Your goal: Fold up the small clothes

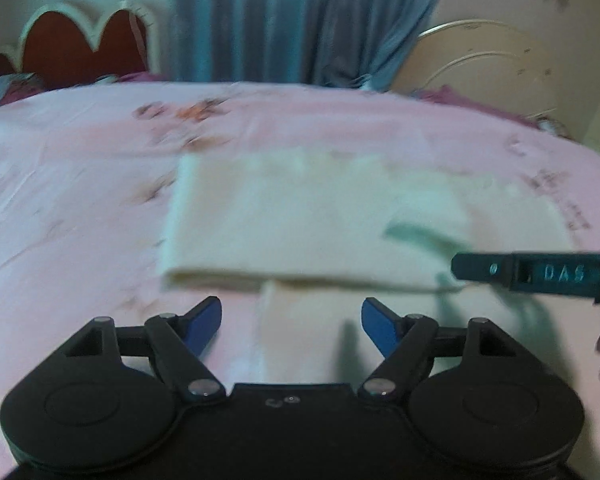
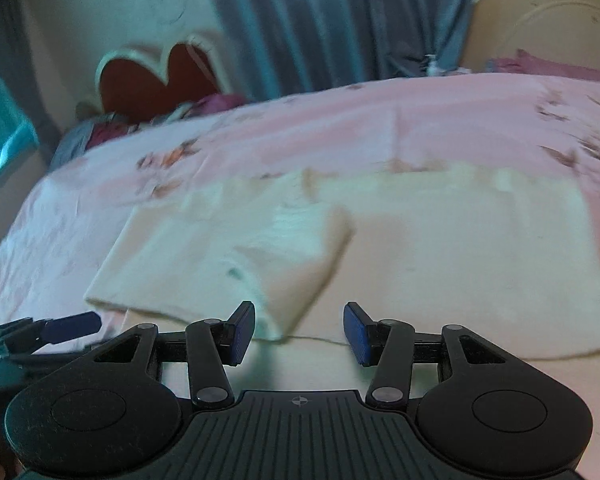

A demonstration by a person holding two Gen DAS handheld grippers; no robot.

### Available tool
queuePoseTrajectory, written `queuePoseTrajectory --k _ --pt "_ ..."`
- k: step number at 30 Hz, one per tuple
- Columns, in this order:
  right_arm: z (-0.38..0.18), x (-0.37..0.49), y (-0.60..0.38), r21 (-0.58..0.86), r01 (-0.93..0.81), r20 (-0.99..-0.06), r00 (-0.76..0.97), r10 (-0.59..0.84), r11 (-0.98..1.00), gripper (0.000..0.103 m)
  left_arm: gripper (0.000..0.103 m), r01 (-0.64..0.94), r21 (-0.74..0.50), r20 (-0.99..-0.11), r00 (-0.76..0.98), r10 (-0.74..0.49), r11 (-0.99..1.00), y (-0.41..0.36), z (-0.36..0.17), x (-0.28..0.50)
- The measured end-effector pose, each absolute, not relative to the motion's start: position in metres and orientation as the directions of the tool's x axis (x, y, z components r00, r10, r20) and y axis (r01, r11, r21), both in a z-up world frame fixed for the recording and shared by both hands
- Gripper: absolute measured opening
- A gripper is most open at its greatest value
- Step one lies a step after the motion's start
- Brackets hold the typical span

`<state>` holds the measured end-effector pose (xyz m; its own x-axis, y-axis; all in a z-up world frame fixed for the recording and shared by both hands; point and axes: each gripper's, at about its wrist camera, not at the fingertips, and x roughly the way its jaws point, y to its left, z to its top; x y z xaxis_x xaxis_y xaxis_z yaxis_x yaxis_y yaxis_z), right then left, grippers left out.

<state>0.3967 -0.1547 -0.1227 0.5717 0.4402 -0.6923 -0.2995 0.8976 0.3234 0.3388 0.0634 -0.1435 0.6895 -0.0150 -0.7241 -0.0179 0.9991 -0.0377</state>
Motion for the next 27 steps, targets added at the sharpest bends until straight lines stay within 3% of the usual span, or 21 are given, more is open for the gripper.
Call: queuePoseTrajectory --k 4,7,8,9,15,20,23,27 --pt "-0.127 0.402 -0.135 0.224 -0.286 -0.706 0.612 0.357 0.932 0.049 0.074 -0.101 -0.026 -0.738 0.673 0.049 0.995 0.082 -0.152 0.342" --pt "-0.128 0.412 -0.137 0.242 -0.259 -0.707 0.614 0.353 0.935 0.048 0.074 -0.147 -0.029 -0.719 0.69 0.081 0.989 0.087 -0.153 0.352" --pt "-0.127 0.413 -0.139 0.253 -0.25 -0.699 0.621 0.355 0.935 0.042 0.073 -0.158 -0.033 -0.715 0.694 0.087 0.987 0.088 -0.154 0.356" --pt "-0.125 0.414 -0.143 0.265 -0.248 -0.691 0.625 0.363 0.932 0.009 0.073 -0.166 -0.035 -0.71 0.698 0.093 0.985 0.089 -0.154 0.359" --pt "-0.101 0.411 -0.195 0.296 -0.146 -0.632 0.711 0.308 0.944 0.008 0.055 -0.121 -0.008 -0.673 0.735 0.084 0.993 0.086 -0.159 0.359" --pt "-0.113 0.407 -0.255 0.329 -0.008 -0.677 0.695 0.241 0.944 0.008 0.04 -0.081 0.005 -0.66 0.749 0.065 0.997 0.078 -0.158 0.357" --pt "-0.129 0.406 -0.275 0.405 0.034 -0.708 0.644 0.29 0.914 0.008 0.019 -0.048 0.015 -0.654 0.755 0.046 0.999 0.072 -0.159 0.356" --pt "-0.132 0.402 -0.291 0.413 0.088 -0.708 0.657 0.258 0.907 0.008 0.014 -0.046 0.026 -0.648 0.76 0.052 0.999 0.066 -0.159 0.354"
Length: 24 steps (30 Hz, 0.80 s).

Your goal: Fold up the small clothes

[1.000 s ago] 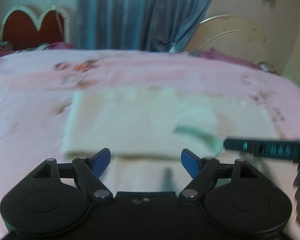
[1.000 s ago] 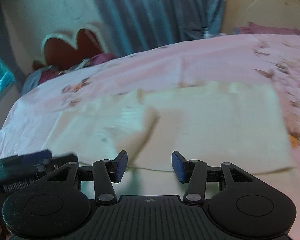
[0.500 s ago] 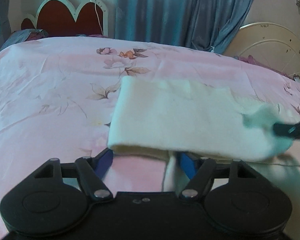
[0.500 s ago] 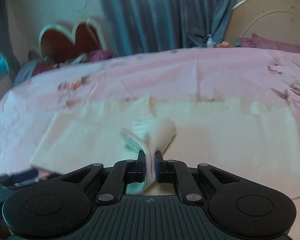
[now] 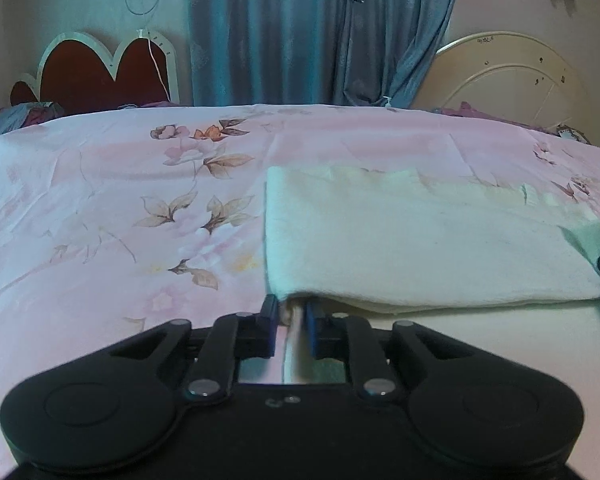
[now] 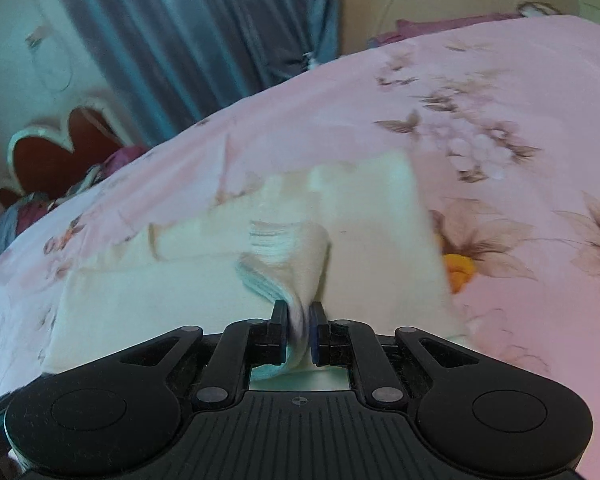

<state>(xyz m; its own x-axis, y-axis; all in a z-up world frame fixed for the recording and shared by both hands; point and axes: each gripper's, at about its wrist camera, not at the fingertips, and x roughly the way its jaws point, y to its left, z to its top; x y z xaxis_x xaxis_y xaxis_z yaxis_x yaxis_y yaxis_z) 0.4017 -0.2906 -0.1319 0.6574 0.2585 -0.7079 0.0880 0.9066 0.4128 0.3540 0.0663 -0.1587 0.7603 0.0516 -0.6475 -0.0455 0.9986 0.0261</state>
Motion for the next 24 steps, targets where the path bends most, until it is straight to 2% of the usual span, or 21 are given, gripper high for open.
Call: queuePoseTrajectory --k 4,8,10,11,12,13,14,16,18,19,20,24 --pt "-0.126 0.398 -0.296 0.362 0.095 -0.705 0.679 0.205 0.927 0.008 0.014 -0.037 0.037 -0.652 0.757 0.052 0.999 0.065 -0.158 0.353" --pt "-0.127 0.398 -0.301 0.389 0.103 -0.708 0.669 0.226 0.915 0.009 0.014 -0.035 0.04 -0.658 0.751 0.052 0.999 0.065 -0.158 0.353" --pt "-0.127 0.397 -0.304 0.394 0.104 -0.709 0.667 0.23 0.913 0.031 0.014 -0.031 0.043 -0.661 0.749 0.051 0.999 0.064 -0.157 0.353" --pt "-0.126 0.396 -0.306 0.395 0.108 -0.706 0.671 0.226 0.912 0.063 0.014 -0.029 0.041 -0.663 0.747 0.049 0.999 0.064 -0.156 0.353" --pt "-0.124 0.392 -0.308 0.399 0.104 -0.693 0.685 0.225 0.911 0.07 0.014 -0.028 0.04 -0.666 0.744 0.047 0.999 0.065 -0.156 0.354" --pt "-0.122 0.389 -0.309 0.4 0.087 -0.683 0.692 0.233 0.913 0.07 0.014 -0.027 0.038 -0.668 0.743 0.046 0.999 0.065 -0.156 0.354" --pt "-0.122 0.388 -0.309 0.39 0.083 -0.686 0.691 0.23 0.917 0.07 0.014 -0.027 0.038 -0.669 0.742 0.045 0.999 0.065 -0.155 0.354" --pt "-0.124 0.388 -0.31 0.391 0.079 -0.689 0.686 0.234 0.917 0.055 0.014 -0.028 0.037 -0.67 0.741 0.046 0.999 0.065 -0.156 0.354" --pt "-0.13 0.392 -0.313 0.402 0.095 -0.703 0.669 0.241 0.911 0.028 0.014 -0.034 0.037 -0.671 0.74 0.05 0.999 0.065 -0.157 0.355" --pt "-0.133 0.392 -0.314 0.397 0.103 -0.71 0.665 0.233 0.912 0.02 0.014 -0.038 0.036 -0.67 0.74 0.053 0.999 0.065 -0.157 0.356" --pt "-0.135 0.393 -0.315 0.382 0.111 -0.717 0.662 0.218 0.918 0.005 0.014 -0.041 0.04 -0.668 0.742 0.057 0.998 0.064 -0.157 0.356" --pt "-0.132 0.392 -0.318 0.29 0.104 -0.71 0.69 0.141 0.951 0.004 0.014 -0.05 0.043 -0.663 0.746 0.066 0.998 0.063 -0.16 0.355"
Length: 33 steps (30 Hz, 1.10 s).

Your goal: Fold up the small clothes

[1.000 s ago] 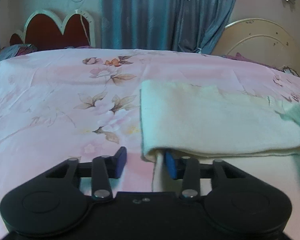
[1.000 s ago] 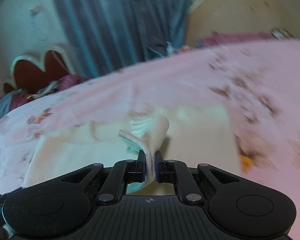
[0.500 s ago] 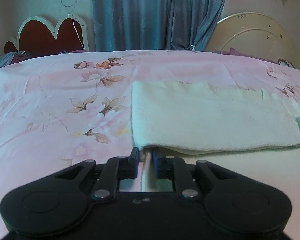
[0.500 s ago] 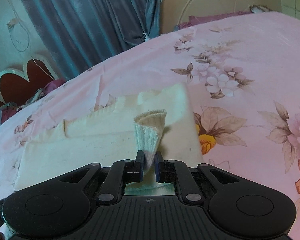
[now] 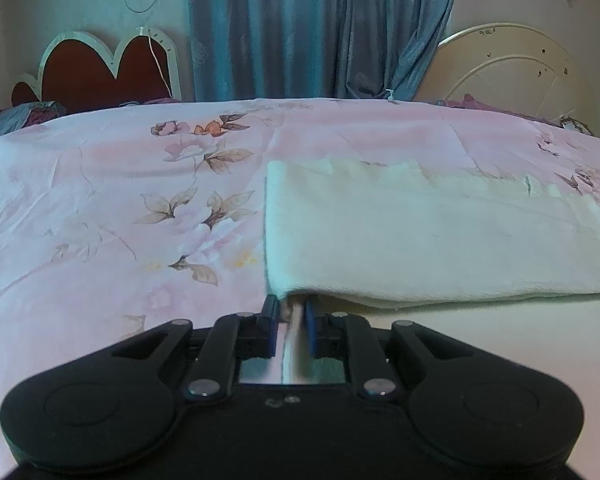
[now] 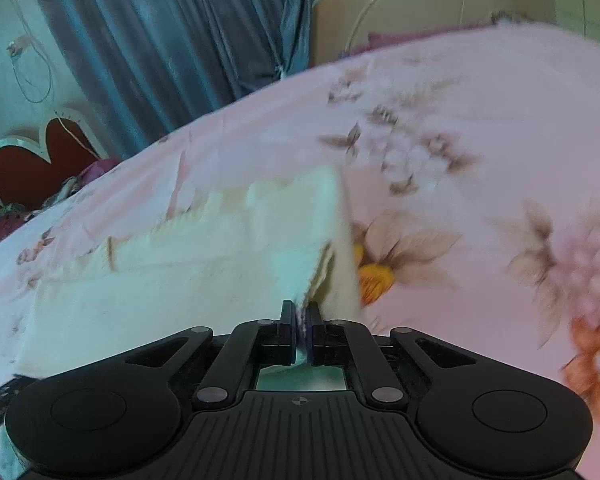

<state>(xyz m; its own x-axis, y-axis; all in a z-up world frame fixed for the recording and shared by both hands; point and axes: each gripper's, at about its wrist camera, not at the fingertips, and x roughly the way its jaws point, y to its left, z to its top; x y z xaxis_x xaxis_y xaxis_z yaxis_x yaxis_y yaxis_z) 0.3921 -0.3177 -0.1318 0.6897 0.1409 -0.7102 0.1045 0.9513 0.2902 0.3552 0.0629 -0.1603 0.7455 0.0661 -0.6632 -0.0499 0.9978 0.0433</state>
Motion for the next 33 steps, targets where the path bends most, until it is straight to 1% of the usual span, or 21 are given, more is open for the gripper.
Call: queuePoseTrajectory --k 3,5,7,9,11,13,16,17,18,19,20,23,24,26,30,33 --pt "-0.138 0.399 -0.314 0.244 0.072 -0.733 0.666 0.135 0.967 0.004 0.014 -0.051 0.031 -0.67 0.74 0.059 0.998 0.063 -0.157 0.355" --pt "-0.134 0.396 -0.314 0.253 0.058 -0.724 0.674 0.149 0.966 0.004 0.019 -0.053 0.006 -0.674 0.738 0.043 0.999 0.068 -0.152 0.353" --pt "-0.13 0.393 -0.319 0.289 0.066 -0.714 0.68 0.169 0.955 0.004 0.029 -0.055 -0.018 -0.682 0.731 0.028 0.998 0.072 -0.146 0.349" --pt "-0.126 0.391 -0.321 0.285 0.071 -0.708 0.688 0.16 0.956 0.005 0.032 -0.059 -0.042 -0.677 0.735 0.015 0.997 0.076 -0.139 0.345" --pt "-0.122 0.391 -0.32 0.268 0.069 -0.7 0.699 0.145 0.961 0.005 0.045 -0.069 -0.059 -0.666 0.746 0.012 0.996 0.078 -0.131 0.341" --pt "-0.115 0.392 -0.32 0.254 0.07 -0.686 0.716 0.129 0.965 0.005 0.052 -0.079 -0.075 -0.649 0.76 0.011 0.994 0.077 -0.124 0.342" --pt "-0.109 0.395 -0.319 0.26 0.061 -0.672 0.729 0.135 0.964 0.01 0.053 -0.078 -0.107 -0.643 0.766 -0.009 0.991 0.073 -0.118 0.353" --pt "-0.106 0.396 -0.316 0.257 0.054 -0.668 0.732 0.137 0.965 0.018 0.052 -0.071 -0.121 -0.64 0.768 -0.023 0.99 0.071 -0.116 0.358" --pt "-0.103 0.397 -0.314 0.249 0.05 -0.66 0.74 0.132 0.967 0.036 0.052 -0.063 -0.132 -0.633 0.773 -0.035 0.989 0.068 -0.115 0.364" --pt "-0.102 0.398 -0.312 0.243 0.047 -0.651 0.749 0.127 0.969 0.045 0.052 -0.054 -0.133 -0.627 0.778 -0.042 0.99 0.065 -0.113 0.369" --pt "-0.099 0.399 -0.309 0.239 0.039 -0.639 0.759 0.127 0.97 0.049 0.052 -0.039 -0.13 -0.622 0.781 -0.051 0.991 0.06 -0.112 0.375" --pt "-0.095 0.406 -0.296 0.246 -0.012 -0.629 0.759 0.169 0.969 0.049 0.052 0.007 -0.12 -0.626 0.775 -0.081 0.993 0.044 -0.114 0.395" --pt "-0.096 0.409 -0.29 0.249 -0.028 -0.631 0.754 0.184 0.968 0.04 0.052 0.015 -0.115 -0.63 0.772 -0.085 0.993 0.04 -0.117 0.403" --pt "-0.1 0.419 -0.276 0.239 -0.067 -0.651 0.729 0.212 0.969 0.03 0.052 0.02 -0.107 -0.636 0.768 -0.083 0.994 0.034 -0.122 0.414" --pt "-0.111 0.432 -0.253 0.24 -0.11 -0.675 0.695 0.247 0.965 0.03 0.052 0.005 -0.066 -0.642 0.766 -0.046 0.998 0.029 -0.133 0.433" --pt "-0.116 0.438 -0.241 0.235 -0.134 -0.679 0.687 0.261 0.963 0.03 0.052 -0.031 -0.051 -0.664 0.748 -0.011 0.998 0.04 -0.144 0.444"
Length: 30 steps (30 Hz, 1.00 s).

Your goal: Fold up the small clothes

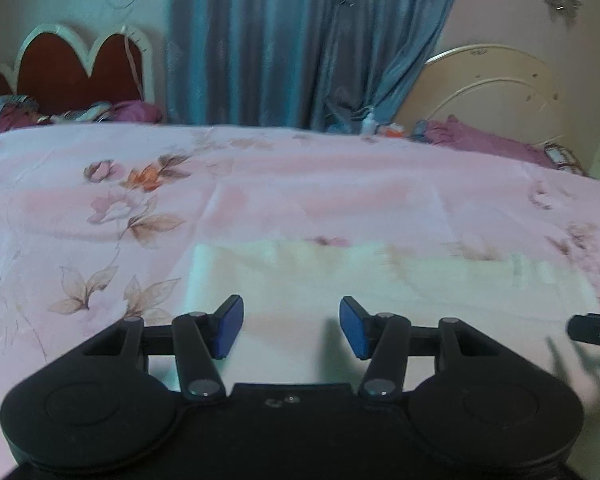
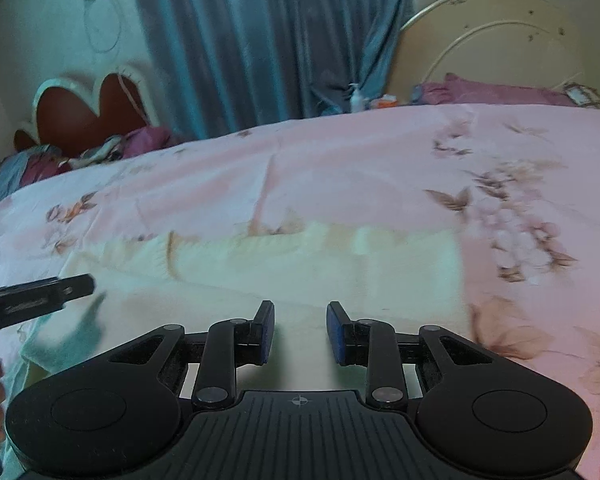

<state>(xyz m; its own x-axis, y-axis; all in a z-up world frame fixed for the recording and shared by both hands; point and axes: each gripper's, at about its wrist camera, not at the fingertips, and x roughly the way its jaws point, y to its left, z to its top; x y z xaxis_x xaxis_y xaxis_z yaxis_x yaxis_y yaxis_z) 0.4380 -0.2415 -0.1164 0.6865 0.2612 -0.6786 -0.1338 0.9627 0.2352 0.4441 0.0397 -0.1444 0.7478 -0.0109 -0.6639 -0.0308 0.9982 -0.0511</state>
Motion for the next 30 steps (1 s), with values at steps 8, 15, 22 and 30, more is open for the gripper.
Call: queuePoseTrajectory --k 8,15,22,30 --pt "-0.142 0.453 -0.235 0.163 -0.148 -0.719 0.659 0.22 0.975 0.03 0.053 -0.056 -0.054 -0.688 0.726 0.003 0.997 0.056 -0.159 0.447" --pt "-0.149 0.461 -0.26 0.131 -0.086 -0.726 0.67 0.155 0.988 0.03 0.053 -0.048 -0.042 -0.682 0.732 0.006 0.998 0.055 -0.16 0.447" --pt "-0.131 0.445 -0.267 0.208 -0.074 -0.702 0.683 0.201 0.975 0.03 0.053 -0.052 -0.018 -0.686 0.727 0.026 0.998 0.051 -0.157 0.447" --pt "-0.126 0.424 -0.268 0.205 -0.093 -0.709 0.672 0.213 0.974 0.03 0.053 -0.055 -0.001 -0.68 0.732 0.04 0.998 0.047 -0.148 0.439"
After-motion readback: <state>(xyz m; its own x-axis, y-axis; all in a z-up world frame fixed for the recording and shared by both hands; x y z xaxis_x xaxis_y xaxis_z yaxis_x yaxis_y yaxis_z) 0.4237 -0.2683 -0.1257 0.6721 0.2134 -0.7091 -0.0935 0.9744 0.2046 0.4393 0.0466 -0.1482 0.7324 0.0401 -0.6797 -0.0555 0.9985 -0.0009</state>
